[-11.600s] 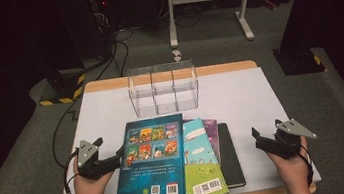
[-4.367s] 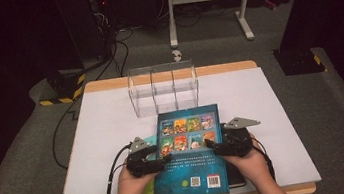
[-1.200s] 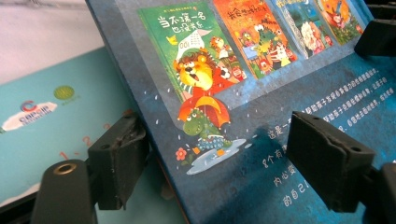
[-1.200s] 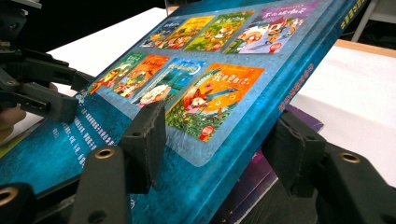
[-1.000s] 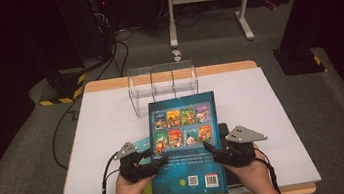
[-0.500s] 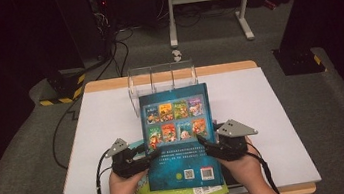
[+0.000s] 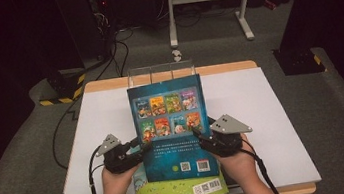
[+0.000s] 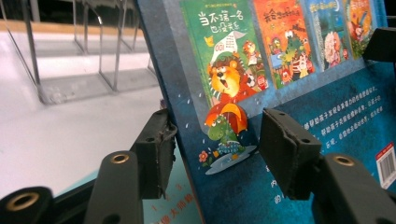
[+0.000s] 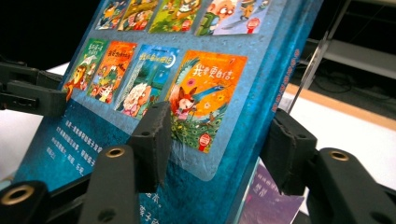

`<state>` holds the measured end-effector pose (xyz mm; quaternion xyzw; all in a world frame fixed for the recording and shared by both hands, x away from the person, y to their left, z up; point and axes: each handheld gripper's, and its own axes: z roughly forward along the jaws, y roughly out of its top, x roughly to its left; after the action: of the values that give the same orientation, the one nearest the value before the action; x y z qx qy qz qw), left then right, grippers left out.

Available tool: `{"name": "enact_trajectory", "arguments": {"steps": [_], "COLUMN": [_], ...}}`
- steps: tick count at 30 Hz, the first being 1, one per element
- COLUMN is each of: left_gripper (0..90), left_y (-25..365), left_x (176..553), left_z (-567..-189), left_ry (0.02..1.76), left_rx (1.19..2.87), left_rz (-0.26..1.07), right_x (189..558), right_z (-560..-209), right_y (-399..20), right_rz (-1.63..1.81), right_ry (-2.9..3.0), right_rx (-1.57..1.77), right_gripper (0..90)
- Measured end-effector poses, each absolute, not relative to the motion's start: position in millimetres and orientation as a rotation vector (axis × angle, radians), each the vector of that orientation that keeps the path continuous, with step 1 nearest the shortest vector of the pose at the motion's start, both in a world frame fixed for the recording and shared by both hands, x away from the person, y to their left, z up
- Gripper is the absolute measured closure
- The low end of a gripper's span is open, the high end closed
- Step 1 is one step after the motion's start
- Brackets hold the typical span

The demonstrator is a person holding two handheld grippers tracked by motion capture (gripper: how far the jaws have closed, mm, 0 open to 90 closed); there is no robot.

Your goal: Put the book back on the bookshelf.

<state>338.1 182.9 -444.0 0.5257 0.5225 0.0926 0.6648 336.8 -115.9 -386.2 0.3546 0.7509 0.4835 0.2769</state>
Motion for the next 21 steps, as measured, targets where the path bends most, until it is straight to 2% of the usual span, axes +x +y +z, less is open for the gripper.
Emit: {"name": "enact_trajectory", "arguments": {"steps": [21], "left_gripper": [54.6], "left_y": [188.3], "left_x": [334.0], "left_z": [-426.7], "left_ry": [1.109], "left_rx": [1.139], "left_rz": [0.355], "right_x": [328.5], "right_z": [-364.0], "right_y": [-104.2], "right_rz": [1.331], "right_ry": [1.906], "right_rx": [0.880], "right_gripper": [53.5]}}
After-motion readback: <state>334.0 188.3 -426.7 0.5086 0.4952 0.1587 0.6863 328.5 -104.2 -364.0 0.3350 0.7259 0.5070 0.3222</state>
